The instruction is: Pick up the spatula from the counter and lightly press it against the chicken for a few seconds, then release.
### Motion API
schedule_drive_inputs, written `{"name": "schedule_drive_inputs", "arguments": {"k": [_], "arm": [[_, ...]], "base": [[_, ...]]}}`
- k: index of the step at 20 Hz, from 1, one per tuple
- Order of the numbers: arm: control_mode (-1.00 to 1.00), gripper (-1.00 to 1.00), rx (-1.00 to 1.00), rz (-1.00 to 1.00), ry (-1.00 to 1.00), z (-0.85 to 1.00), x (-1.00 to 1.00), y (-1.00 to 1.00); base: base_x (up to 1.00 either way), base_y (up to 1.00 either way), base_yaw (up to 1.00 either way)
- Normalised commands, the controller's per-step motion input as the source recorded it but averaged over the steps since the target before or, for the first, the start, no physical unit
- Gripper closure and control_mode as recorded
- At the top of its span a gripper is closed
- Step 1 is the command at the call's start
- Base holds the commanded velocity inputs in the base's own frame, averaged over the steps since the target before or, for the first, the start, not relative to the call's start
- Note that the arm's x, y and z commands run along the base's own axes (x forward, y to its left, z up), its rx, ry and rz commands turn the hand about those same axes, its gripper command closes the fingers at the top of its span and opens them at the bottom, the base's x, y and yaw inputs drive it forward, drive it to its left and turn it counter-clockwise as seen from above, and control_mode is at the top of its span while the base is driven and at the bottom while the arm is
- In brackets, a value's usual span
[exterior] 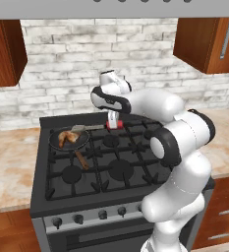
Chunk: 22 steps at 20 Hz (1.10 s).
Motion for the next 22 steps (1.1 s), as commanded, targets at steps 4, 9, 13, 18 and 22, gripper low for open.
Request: {"name": "schedule_drive_inputs", "arguments": {"k": [4,9,13,18,22], "arm": [[-1.00,1.00,-0.01,0.00,0.01,0.00,0.00,0.03],[-1.00,1.00,-0.01,0.00,0.00,-0.02,0.00,0.00],[-1.00,1.00,-0.01,0.00,0.00,-0.06,-0.03,0.00],[-1.00,1.00,-0.01,0.00,0.00,-0.08,-0.01,0.00],[-1.00,1.00,0.00,0.00,0.00,-0.13,0.09,0.00]], "base": [[0.00,0.00,0.00],[0.00,0.00,0.00],[0.00,0.00,0.00],[0.00,0.00,0.00],[0.00,0.00,0.00]]}}
